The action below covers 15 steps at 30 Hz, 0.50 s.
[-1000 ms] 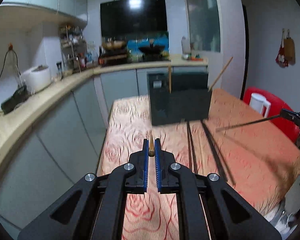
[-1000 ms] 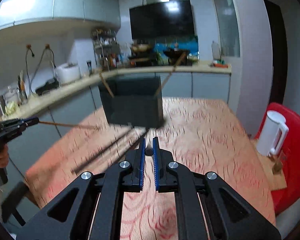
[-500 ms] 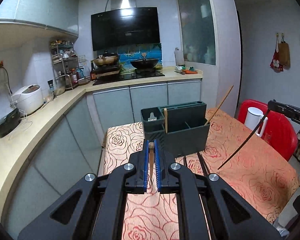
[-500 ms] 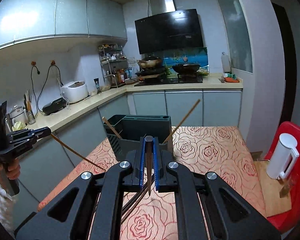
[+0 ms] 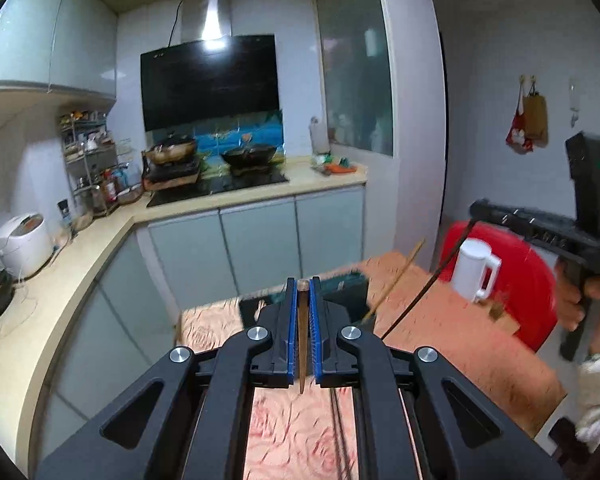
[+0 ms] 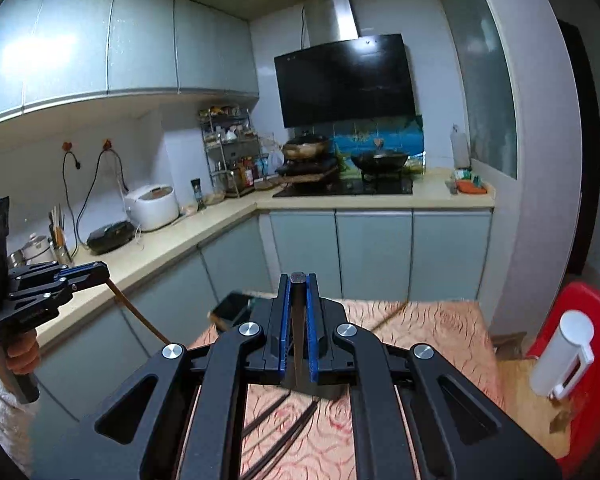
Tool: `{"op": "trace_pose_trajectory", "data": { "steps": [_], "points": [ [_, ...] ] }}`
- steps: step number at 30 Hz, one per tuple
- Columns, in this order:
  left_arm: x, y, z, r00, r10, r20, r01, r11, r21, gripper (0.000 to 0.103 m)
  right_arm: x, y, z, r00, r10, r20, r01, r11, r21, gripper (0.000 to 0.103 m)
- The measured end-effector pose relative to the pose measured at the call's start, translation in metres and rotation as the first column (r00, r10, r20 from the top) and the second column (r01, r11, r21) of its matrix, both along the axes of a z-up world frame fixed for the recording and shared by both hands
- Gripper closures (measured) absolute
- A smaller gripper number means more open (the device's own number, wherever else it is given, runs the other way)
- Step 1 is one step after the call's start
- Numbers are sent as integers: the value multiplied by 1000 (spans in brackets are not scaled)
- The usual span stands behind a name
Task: Organize utensils
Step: 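Lift both held chopsticks and lower them into the green holder box, then open both tools over the holder and pull them back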
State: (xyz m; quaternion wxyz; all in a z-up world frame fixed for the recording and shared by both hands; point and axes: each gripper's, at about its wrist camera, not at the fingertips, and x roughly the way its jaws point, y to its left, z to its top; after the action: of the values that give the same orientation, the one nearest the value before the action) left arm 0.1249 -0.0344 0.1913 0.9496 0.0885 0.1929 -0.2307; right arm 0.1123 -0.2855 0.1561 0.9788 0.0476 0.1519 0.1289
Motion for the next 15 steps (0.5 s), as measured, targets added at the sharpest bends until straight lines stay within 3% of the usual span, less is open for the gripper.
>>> {"op": "trace_pose_trajectory", "data": {
  "steps": [7,15],
  "points": [
    [37,-38,30,999,12,53,-12,1000,-10,97,35,5,17,1000,-19,-5,19,1000,-22,95],
    [91,-63,-2,999,48,-4,-48,999,11,97,80,16,0,997,-30,-71,27,999,-43,95]
  ]
}}
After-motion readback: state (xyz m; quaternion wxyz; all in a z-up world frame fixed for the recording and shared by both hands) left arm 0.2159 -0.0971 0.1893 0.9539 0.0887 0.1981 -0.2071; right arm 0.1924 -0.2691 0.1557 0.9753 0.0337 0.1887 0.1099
